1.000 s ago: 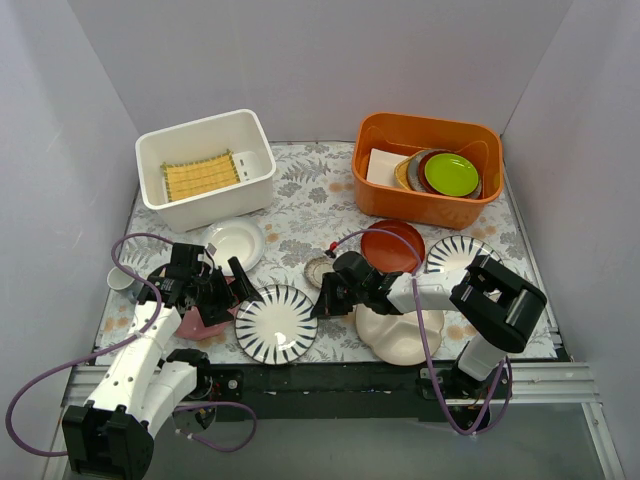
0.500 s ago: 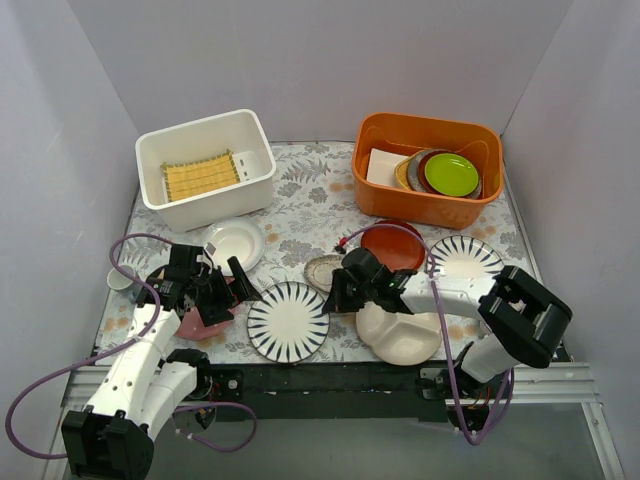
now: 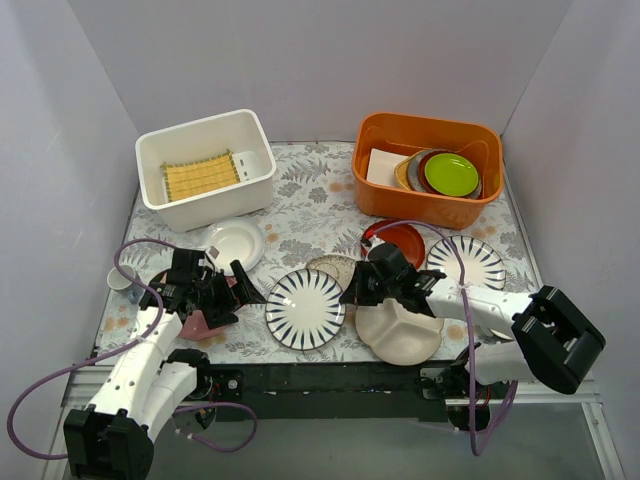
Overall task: Place the plates into the plastic bin on the countertop
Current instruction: Pick up the plate from the corner of the board.
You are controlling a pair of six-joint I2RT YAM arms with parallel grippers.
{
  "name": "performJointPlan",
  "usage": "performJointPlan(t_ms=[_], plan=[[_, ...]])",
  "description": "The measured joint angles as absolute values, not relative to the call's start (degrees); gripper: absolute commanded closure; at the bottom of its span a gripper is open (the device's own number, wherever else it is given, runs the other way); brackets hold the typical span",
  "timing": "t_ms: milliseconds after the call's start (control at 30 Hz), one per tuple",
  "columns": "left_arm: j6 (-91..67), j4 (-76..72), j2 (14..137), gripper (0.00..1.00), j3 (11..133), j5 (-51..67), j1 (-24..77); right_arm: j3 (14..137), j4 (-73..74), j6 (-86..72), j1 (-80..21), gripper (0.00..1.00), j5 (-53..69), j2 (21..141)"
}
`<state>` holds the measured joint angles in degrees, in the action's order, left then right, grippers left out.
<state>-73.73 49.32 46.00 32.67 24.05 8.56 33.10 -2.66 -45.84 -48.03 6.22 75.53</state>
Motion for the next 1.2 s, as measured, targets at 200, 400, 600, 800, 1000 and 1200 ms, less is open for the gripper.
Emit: performJointPlan(t_ms=[200,400,600,800,1000,1200], plan=[[-74.63,48.29,46.06,0.02,32.34,24.69,8.78,32.82,-2.63,-45.87,-47.27,0.99,6.52,73.80],[-75.50,47.81,46.92,0.02,32.34,24.67,9.17,32.49,-2.63,-45.84,-46.74,0.99,6.83,72.38],[-76.53,47.11,47.97,0.02,32.34,24.64,9.96,31.66,-2.44,-45.87,-45.50,0.99,7.68,71.13],[-77.71,45.23,49.23,0.02,32.34,24.73,11.11,28.84,-3.09,-46.33,-43.66,0.99,9.43,69.21],[-79.68,42.76,49.54,0.02,32.34,24.91,13.56,27.40,-3.88,-46.57,-42.15,0.99,11.18,66.92],[-82.26,40.27,51.59,0.02,32.34,24.56,17.17,25.45,-7.05,-48.25,-40.36,0.99,13.74,64.16]])
